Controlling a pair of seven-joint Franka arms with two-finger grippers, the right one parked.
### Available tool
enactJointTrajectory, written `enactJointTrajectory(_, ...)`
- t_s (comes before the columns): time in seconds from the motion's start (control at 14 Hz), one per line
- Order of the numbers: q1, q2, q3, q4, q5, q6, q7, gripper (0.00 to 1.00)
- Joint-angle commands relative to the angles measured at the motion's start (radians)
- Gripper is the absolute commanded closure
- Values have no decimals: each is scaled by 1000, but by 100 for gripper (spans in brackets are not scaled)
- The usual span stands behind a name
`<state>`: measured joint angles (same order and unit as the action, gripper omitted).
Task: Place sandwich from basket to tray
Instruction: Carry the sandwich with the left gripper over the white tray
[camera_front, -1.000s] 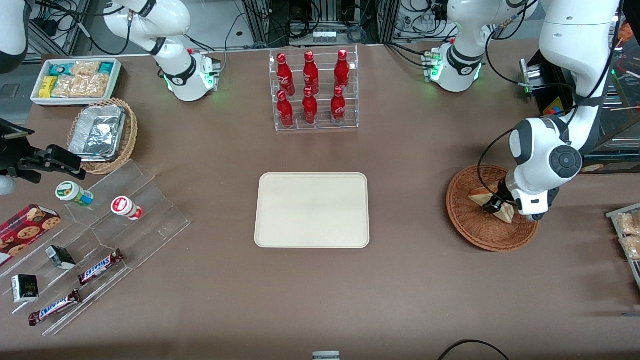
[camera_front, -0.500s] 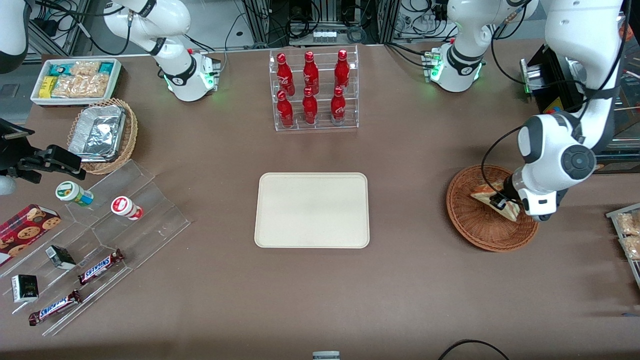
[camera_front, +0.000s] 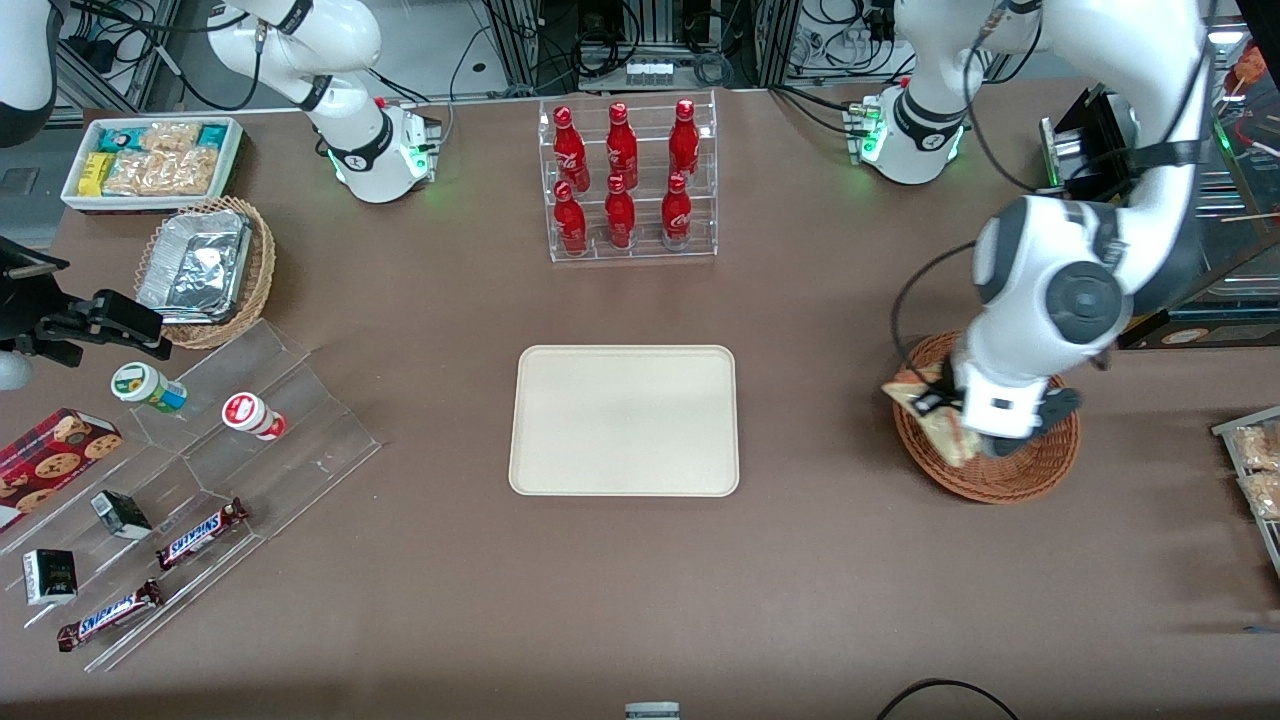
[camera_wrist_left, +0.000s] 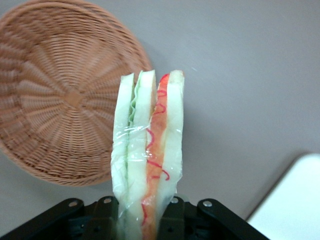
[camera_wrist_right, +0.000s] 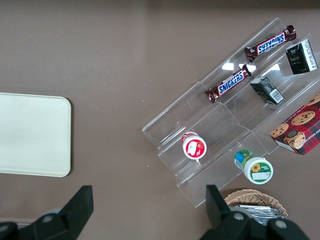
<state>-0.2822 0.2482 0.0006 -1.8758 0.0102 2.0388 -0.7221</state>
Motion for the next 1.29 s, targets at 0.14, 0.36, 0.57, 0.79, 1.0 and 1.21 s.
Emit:
enactJointTrajectory(0.14, -153, 138, 13, 124, -1, -6, 56, 79)
enactJointTrajectory(0.36, -238, 224, 13, 178, -3, 41, 59, 80)
enactJointTrajectory(0.57, -291, 273, -7, 182, -4, 148, 62, 80)
enactJointTrajectory(0.79, -347, 307, -8, 184, -6, 195, 61, 80)
enactJointTrajectory(1.0, -373, 350, -10, 242, -48, 196, 64, 79)
enactJointTrajectory(1.21, -390, 376, -11, 245, -52, 196, 69, 77)
